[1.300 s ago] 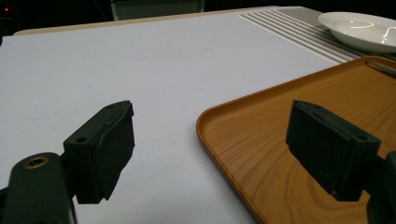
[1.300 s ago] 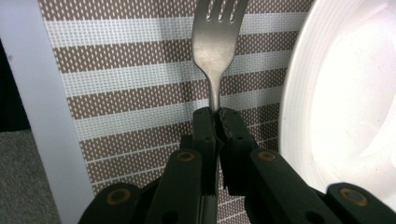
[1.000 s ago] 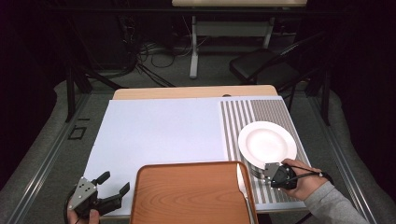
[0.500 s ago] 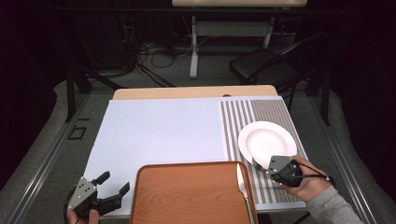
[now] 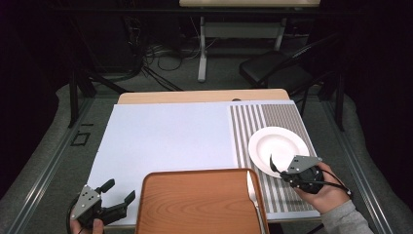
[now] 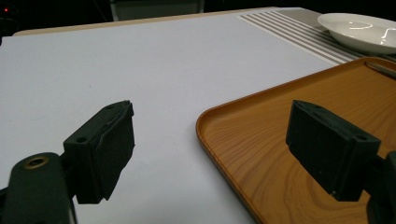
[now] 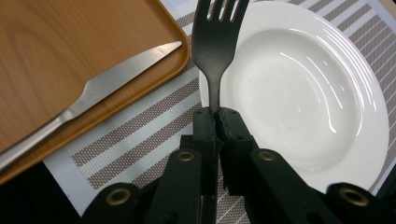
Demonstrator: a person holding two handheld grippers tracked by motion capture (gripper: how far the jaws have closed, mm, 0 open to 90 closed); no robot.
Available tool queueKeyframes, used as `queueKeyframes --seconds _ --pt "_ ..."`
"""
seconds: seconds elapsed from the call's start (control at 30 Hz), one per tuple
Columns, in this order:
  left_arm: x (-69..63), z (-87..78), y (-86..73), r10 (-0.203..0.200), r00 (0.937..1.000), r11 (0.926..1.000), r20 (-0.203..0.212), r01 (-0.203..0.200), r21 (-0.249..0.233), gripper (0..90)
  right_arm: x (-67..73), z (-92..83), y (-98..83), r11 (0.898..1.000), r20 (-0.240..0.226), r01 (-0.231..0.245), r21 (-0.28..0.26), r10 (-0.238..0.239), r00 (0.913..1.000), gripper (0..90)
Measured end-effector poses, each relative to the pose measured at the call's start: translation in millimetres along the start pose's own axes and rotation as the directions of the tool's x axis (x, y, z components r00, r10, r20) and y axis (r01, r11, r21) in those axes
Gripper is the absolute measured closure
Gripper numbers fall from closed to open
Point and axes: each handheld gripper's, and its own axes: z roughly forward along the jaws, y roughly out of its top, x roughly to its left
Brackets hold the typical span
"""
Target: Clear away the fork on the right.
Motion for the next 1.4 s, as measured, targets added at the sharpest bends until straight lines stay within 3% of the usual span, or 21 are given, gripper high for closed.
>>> queueKeyframes --seconds 0.37,0.67,0.73,0.8,0.97,1.4 --pt "-0.3 -0.4 0.2 0.002 1.0000 1.0000 -0.002 -0.002 0.000 15.5 4.0 -7.8 -0.7 0.995 -0.014 -0.067 -0.080 0.066 0.9977 86.0" --pt "-0.4 -0.4 0.2 0.004 1.0000 1.0000 -0.002 -0.004 0.000 15.5 8.8 -12.8 2.3 0.988 -0.019 -0.132 -0.083 0.131 0.9912 86.0" --pt "-0.3 -0.4 0.2 0.005 1.0000 1.0000 -0.002 -0.005 0.001 15.5 9.9 -13.9 3.1 0.986 -0.027 -0.141 -0.093 0.139 0.9899 86.0" --pt "-0.5 -0.5 0.2 0.004 1.0000 1.0000 -0.002 -0.004 -0.002 15.5 14.2 -16.4 6.0 0.978 -0.067 -0.163 -0.126 0.156 0.9855 86.0" --pt "-0.5 -0.8 0.2 0.004 1.0000 1.0000 -0.002 -0.004 -0.003 15.5 26.1 -14.1 13.7 0.982 -0.074 -0.134 -0.134 0.125 0.9894 86.0" --pt "-0.1 -1.4 0.1 0.007 1.0000 1.0000 -0.001 -0.007 -0.004 15.5 53.0 -4.8 37.5 0.973 -0.172 -0.106 -0.207 0.071 0.9826 86.0"
